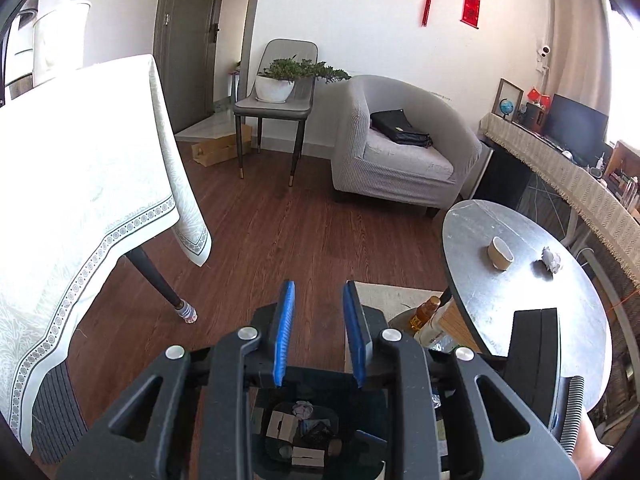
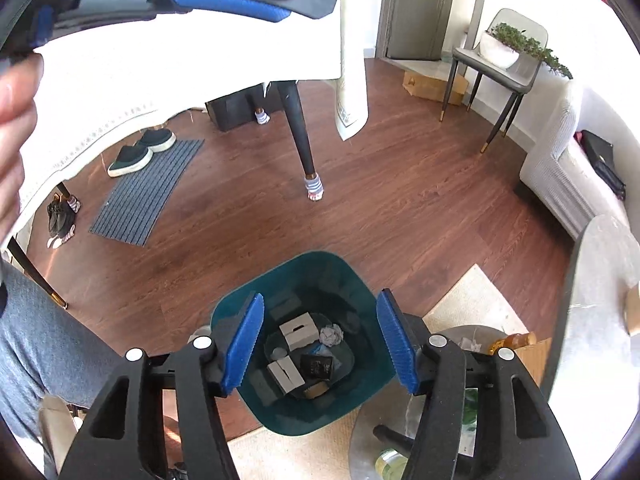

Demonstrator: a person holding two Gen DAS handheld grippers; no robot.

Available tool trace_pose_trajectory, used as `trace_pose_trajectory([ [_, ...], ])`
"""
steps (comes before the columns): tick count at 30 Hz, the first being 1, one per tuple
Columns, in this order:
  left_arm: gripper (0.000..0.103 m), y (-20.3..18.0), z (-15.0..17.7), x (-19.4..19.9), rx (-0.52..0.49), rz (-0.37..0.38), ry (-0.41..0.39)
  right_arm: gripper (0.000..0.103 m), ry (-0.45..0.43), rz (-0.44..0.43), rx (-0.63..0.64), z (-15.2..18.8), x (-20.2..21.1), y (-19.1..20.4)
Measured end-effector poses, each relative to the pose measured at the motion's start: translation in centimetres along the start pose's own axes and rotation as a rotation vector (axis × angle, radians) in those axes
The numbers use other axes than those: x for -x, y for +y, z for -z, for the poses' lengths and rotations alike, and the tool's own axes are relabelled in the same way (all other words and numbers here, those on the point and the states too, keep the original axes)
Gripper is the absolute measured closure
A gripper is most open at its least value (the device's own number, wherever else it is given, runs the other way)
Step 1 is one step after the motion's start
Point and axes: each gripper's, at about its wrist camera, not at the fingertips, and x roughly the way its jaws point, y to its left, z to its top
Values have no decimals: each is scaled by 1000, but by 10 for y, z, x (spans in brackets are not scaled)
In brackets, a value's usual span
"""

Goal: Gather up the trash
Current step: 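Move both tools back to the table toward the tape roll and paper ball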

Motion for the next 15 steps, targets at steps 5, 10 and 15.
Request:
trace_pose_trajectory([
  [5,74,-16,-12,-2,-32,-1,-30,50,-69,15,-38,-7,31,-22],
  [10,72,-40,-19,-11,-78,21,-52,53,-115,50,-93,-7,53,-49],
  [15,67,-67,-25,-24,-85,70,-60,53,-155,113,-167,1,78,-85],
])
